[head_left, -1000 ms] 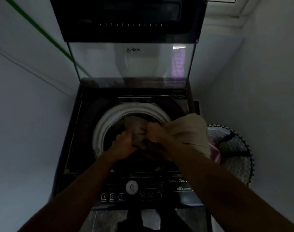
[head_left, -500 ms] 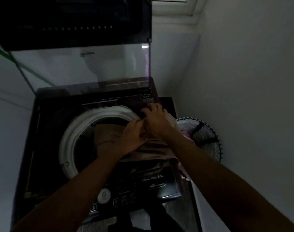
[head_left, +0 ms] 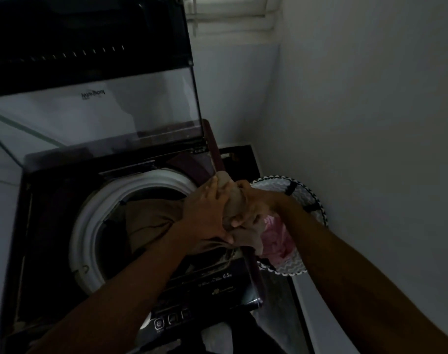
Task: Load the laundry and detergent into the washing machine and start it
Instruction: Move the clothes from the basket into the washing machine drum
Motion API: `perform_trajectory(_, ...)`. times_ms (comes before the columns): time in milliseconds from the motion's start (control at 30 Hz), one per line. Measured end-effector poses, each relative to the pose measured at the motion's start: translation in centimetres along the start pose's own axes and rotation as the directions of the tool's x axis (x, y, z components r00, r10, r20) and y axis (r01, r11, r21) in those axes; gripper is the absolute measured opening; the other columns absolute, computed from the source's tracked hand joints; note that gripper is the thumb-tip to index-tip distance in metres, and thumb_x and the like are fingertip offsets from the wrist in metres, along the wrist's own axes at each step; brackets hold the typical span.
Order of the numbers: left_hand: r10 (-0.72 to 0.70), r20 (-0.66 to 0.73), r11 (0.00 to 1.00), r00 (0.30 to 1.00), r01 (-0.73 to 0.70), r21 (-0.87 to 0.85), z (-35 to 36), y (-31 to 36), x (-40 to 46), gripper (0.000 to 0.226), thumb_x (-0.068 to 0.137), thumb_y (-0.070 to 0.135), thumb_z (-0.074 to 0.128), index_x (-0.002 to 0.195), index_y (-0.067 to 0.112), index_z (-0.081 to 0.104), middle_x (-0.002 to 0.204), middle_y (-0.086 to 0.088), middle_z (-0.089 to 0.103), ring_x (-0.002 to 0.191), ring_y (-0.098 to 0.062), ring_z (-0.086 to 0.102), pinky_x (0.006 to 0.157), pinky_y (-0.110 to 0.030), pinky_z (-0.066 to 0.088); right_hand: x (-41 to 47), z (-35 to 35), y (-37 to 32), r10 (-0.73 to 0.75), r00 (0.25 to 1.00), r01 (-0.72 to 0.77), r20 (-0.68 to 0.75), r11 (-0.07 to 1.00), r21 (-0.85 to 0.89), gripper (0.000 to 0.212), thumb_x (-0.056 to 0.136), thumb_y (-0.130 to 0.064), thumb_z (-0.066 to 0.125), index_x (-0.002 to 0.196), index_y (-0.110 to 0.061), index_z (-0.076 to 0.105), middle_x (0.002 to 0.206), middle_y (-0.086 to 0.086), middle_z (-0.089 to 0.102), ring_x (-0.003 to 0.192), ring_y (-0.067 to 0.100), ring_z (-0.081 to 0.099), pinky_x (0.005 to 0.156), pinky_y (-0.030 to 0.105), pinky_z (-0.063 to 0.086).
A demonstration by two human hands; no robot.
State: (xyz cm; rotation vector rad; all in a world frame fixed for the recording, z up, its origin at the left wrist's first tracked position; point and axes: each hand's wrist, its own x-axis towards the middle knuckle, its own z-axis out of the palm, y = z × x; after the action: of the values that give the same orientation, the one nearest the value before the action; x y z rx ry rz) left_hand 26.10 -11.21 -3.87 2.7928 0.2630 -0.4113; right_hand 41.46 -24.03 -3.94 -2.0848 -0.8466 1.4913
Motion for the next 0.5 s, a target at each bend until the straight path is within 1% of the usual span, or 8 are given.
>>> perform_trajectory(67, -0.005, -0.098, 0.999, 0.995, 0.001, -0.033, 0.3, 0.2, -0.1, 0.143, 0.048, 0.071, 0.078, 0.155, 0.02, -0.003, 0.161, -0.019, -0.007, 0.149, -0.03, 0.001, 0.12, -0.042, 0.01, 0.1, 0.0, 0.0, -0.025, 0.999, 0.026, -0.044, 0.999, 0.031, 0.099, 0.043, -0.047, 0.096, 0.118, -0.035, 0.033, 0.121, -0.002, 0.058, 0.111, 0.02, 0.061, 0.09, 0.047, 0.055)
perform_trajectory(133, -0.005, -0.209, 0.99, 0.978, -0.025, -0.142, 0.8, -0.3, -0.2, 0.136, 0.047, 0.073, 0.074, 0.155, 0.024, 0.006, 0.161, -0.012, 0.009, 0.148, -0.026, 0.015, 0.119, -0.043, 0.022, -0.3, 0.2, -1.0, -0.072, 0.993, 0.073, -0.097, 0.997, 0.014, 0.076, 0.054, -0.034, 0.094, 0.109, -0.023, 0.043, 0.112, 0.001, 0.062, 0.104, 0.02, 0.063, 0.087, 0.042, 0.056)
perform_trajectory(200, -0.052, -0.288, 0.943, 0.956, -0.047, -0.328, 1.0, -0.9, -0.3, 0.115, 0.058, 0.062, 0.073, 0.152, 0.03, 0.015, 0.156, -0.004, 0.028, 0.139, -0.022, 0.035, 0.11, -0.043, 0.037, -0.4, 0.5, -2.5, -0.142, 0.972, 0.124, -0.186, 0.987, -0.105, 0.053, 0.067, -0.018, 0.085, 0.108, -0.013, 0.051, 0.105, 0.006, 0.064, 0.095, 0.022, 0.062, 0.077, 0.03, 0.051)
perform_trajectory(267, -0.143, -0.315, 0.847, 0.938, -0.049, -0.529, 0.4, -1.3, -0.7, 0.084, 0.073, 0.037, 0.073, 0.144, 0.032, 0.029, 0.139, 0.0, 0.047, 0.122, -0.019, 0.052, 0.1, -0.037, 0.046, -0.4, 1.2, -4.8, -0.235, 0.92, 0.133, -0.314, 0.941, -0.312, 0.034, 0.077, -0.012, 0.069, 0.109, -0.009, 0.057, 0.103, 0.011, 0.065, 0.092, 0.026, 0.062, 0.071, 0.025, 0.042)
perform_trajectory(333, -0.219, -0.344, 0.767, 0.913, -0.056, -0.639, -0.5, -2.0, -1.3, 0.06, 0.08, 0.027, 0.067, 0.133, 0.03, 0.041, 0.122, 0.004, 0.057, 0.107, -0.015, 0.059, 0.091, -0.032, 0.05, -0.4, 2.6, -7.5, -0.29, 0.862, 0.137, -0.417, 0.923, -0.36, 0.023, 0.076, -0.015, 0.059, 0.098, -0.013, 0.059, 0.093, 0.01, 0.065, 0.087, 0.029, 0.063, 0.071, 0.028, 0.046)
perform_trajectory(400, -0.281, -0.368, 0.696, 0.886, -0.076, -0.714, -0.9, -3.3, -2.2, 0.044, 0.082, 0.029, 0.062, 0.123, 0.031, 0.046, 0.112, 0.008, 0.06, 0.099, -0.011, 0.061, 0.087, -0.037, 0.052, -0.2, 4.1, -10.0, -0.353, 0.813, 0.187, -0.462, 0.911, -0.367, 0.014, 0.073, -0.018, 0.055, 0.086, -0.014, 0.056, 0.08, 0.004, 0.061, 0.076, 0.025, 0.06, 0.067, 0.03, 0.047)
perform_trajectory(467, -0.352, -0.387, 0.673, 0.852, -0.057, -0.738, -1.1, -5.2, -3.6, 0.038, 0.082, 0.032, 0.06, 0.118, 0.032, 0.048, 0.108, 0.009, 0.06, 0.096, -0.011, 0.06, 0.085, -0.04, 0.052, 0.4, 5.7, -12.3, -0.391, 0.805, 0.198, -0.446, 0.886, -0.419, 0.013, 0.079, -0.017, 0.058, 0.09, -0.012, 0.054, 0.076, -0.002, 0.053, 0.069, 0.018, 0.051, 0.057, 0.022, 0.036)
perform_trajectory(500, -0.379, -0.397, 0.681, 0.836, -0.039, -0.732, -1.2, -6.2, -4.4, 0.038, 0.083, 0.032, 0.06, 0.119, 0.031, 0.048, 0.111, 0.008, 0.06, 0.098, -0.011, 0.059, 0.086, -0.038, 0.051, 0.8, 6.6, -13.2, -0.398, 0.805, 0.207, -0.44, 0.883, -0.421, 0.013, 0.081, -0.017, 0.058, 0.092, -0.013, 0.052, 0.076, -0.003, 0.05, 0.069, 0.017, 0.05, 0.053, 0.018, 0.031)
